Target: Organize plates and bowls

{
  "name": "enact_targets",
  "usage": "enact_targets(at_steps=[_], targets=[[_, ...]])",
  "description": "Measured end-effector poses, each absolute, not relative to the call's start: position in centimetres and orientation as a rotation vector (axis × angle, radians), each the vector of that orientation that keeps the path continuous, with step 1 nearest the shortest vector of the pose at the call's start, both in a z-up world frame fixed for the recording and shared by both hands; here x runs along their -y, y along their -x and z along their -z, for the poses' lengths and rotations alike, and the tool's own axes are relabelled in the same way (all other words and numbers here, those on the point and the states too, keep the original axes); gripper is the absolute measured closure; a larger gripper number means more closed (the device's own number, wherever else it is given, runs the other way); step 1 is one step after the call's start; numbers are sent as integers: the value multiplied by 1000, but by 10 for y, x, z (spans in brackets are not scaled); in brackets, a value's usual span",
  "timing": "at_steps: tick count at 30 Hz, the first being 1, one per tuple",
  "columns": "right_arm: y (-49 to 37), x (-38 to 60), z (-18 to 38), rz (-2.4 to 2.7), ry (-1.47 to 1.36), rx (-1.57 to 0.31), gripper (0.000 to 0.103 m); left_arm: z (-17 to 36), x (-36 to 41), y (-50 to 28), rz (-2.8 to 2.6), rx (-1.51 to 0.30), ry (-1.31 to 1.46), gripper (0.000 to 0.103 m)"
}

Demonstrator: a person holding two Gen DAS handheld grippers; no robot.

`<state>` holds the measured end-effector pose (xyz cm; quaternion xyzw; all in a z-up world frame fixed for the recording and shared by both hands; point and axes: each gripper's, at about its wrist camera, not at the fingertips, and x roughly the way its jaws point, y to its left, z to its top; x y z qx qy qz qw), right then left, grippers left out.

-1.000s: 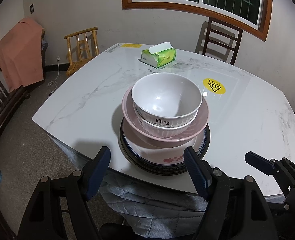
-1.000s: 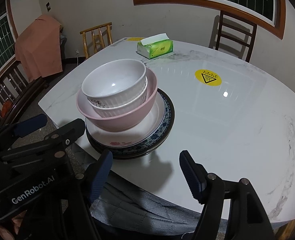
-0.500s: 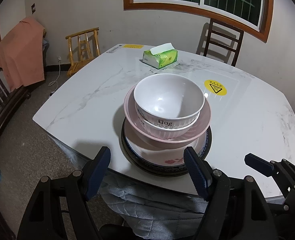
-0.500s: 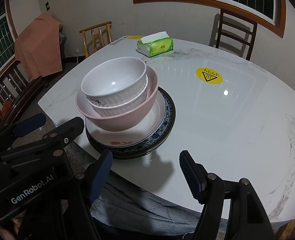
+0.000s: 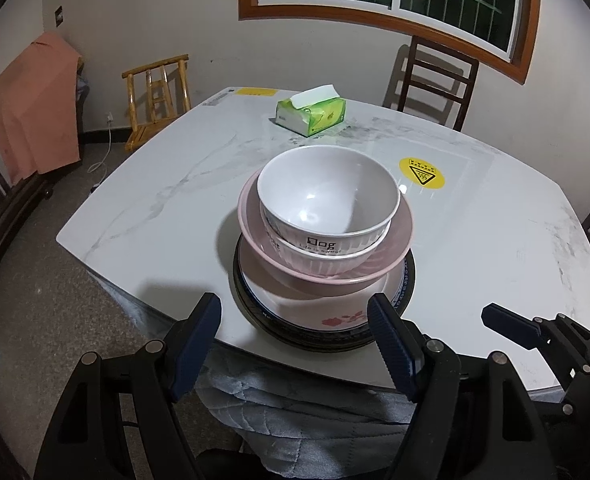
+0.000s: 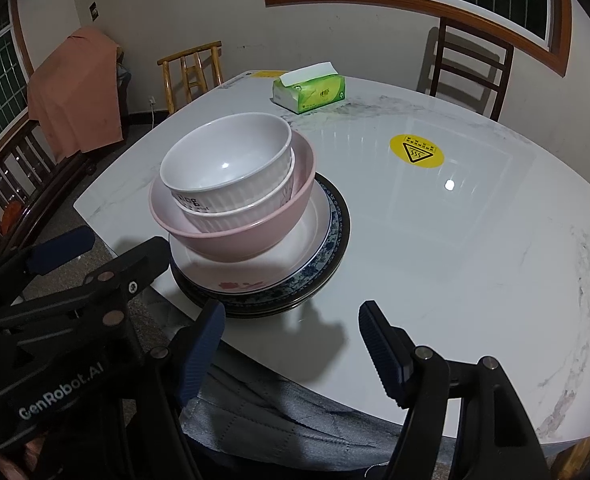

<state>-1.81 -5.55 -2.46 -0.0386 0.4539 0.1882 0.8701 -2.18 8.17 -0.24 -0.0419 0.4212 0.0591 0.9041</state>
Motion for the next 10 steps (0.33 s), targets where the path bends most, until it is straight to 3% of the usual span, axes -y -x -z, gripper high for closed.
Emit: enact_targets(at_steps=[10], targets=[[19, 53, 25, -393, 93, -943, 32, 0, -77, 24, -124, -872, 68, 29]])
